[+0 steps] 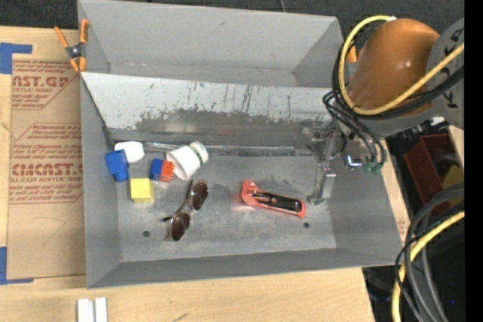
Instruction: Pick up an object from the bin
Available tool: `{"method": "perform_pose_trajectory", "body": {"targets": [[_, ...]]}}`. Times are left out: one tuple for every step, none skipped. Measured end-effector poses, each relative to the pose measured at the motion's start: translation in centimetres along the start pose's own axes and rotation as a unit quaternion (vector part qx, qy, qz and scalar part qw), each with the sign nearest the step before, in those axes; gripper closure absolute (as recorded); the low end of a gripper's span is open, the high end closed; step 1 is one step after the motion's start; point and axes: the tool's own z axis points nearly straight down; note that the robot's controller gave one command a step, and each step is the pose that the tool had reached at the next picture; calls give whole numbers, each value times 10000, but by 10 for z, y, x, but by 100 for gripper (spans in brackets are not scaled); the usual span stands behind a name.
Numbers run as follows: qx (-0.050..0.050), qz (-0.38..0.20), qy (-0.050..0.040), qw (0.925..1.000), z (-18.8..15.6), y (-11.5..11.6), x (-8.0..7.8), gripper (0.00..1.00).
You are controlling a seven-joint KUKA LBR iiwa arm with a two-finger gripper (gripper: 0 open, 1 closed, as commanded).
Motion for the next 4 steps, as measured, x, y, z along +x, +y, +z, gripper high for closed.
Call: {"method": "perform_pose_trajectory", "body": {"targets": [[0,0,0,10000,0,0,0,0],[9,-215,-46,9998,42,10,0,0],[4,-418,-25,9991,103,26,5,0],[0,1283,-37,9917,132,30,32,100]]}}
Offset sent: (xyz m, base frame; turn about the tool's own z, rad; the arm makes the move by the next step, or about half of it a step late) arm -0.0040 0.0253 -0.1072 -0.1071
